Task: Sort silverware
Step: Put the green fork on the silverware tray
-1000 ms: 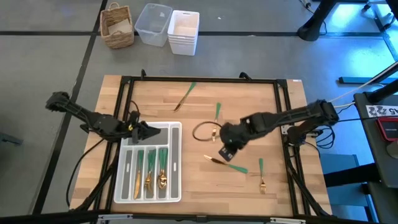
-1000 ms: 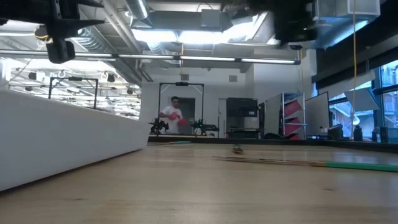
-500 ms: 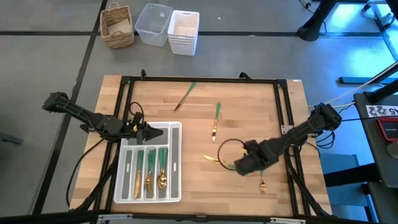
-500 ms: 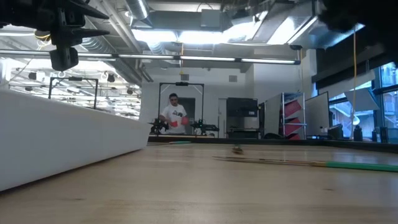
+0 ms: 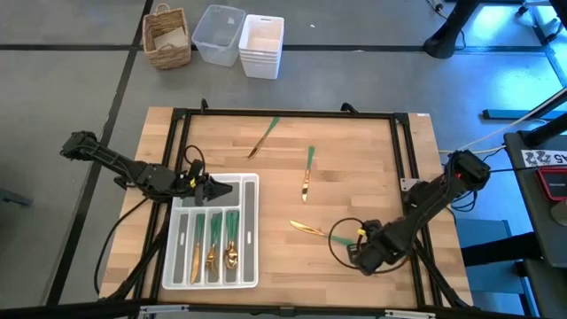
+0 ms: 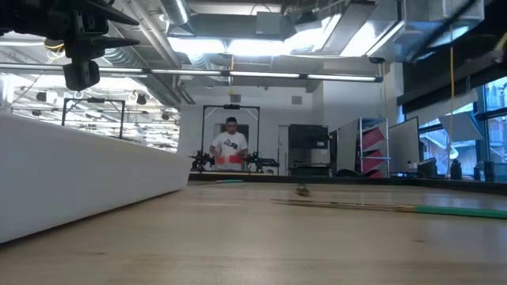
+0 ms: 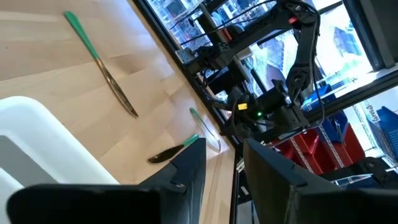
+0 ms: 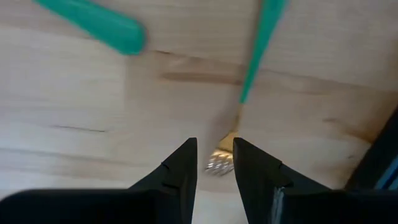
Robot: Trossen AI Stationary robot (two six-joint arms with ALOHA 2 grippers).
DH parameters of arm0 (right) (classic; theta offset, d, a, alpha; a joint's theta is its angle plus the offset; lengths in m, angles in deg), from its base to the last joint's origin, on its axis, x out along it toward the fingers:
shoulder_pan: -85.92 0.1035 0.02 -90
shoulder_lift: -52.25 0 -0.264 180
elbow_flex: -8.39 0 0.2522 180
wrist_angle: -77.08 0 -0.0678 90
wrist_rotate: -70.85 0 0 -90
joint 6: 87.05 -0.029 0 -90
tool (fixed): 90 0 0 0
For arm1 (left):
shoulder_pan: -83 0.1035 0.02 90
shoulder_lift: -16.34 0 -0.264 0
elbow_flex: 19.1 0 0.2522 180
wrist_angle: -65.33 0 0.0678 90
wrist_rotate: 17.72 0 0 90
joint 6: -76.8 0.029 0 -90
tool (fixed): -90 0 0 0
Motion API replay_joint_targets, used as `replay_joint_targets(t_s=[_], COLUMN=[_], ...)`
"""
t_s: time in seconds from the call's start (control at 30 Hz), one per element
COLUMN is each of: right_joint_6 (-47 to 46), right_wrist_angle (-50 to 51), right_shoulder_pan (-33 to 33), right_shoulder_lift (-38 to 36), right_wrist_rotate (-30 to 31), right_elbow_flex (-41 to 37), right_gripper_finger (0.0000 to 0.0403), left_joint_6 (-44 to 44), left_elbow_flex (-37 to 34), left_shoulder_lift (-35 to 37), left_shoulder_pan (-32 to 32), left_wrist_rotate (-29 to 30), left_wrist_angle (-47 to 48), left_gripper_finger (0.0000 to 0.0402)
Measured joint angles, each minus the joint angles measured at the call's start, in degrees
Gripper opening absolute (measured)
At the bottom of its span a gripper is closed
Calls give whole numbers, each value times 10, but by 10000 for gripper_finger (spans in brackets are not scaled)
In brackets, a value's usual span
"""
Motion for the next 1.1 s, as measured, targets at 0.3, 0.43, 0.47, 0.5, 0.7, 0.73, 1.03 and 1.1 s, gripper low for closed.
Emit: replay_joint_targets(t_s=[0.3, 0.43, 0.47, 0.5, 0.7, 0.73, 1.03, 1.1], right_joint_6=[-36, -38, -38, -38, -38, -38, -38, -38], right_wrist_angle=[-84, -92, -93, -92, -130, -140, -168, -169], right_shoulder_pan=[27, 28, 28, 28, 28, 28, 28, 28], right_shoulder_lift=[0, 0, 0, 0, 0, 0, -2, -2], right_wrist_rotate=[1, 3, 4, 5, 0, 0, -3, 0], right_elbow_flex=[-58, -77, -81, -85, -109, -113, -128, -128], right_gripper_finger=[104, 104, 104, 104, 104, 104, 38, 14], left_joint_6=[0, 0, 0, 0, -2, -2, -1, 0], left_elbow_flex=[0, 0, 0, 0, 0, 0, 0, 0], left_shoulder_lift=[0, 0, 0, 0, 0, 0, 0, 0], left_shoulder_pan=[0, 0, 0, 0, 0, 0, 0, 0], left_wrist_rotate=[0, 0, 0, 0, 0, 0, 0, 1], left_wrist_angle=[1, 1, 1, 1, 1, 1, 1, 1], left_gripper_finger=[102, 102, 102, 102, 102, 102, 102, 102])
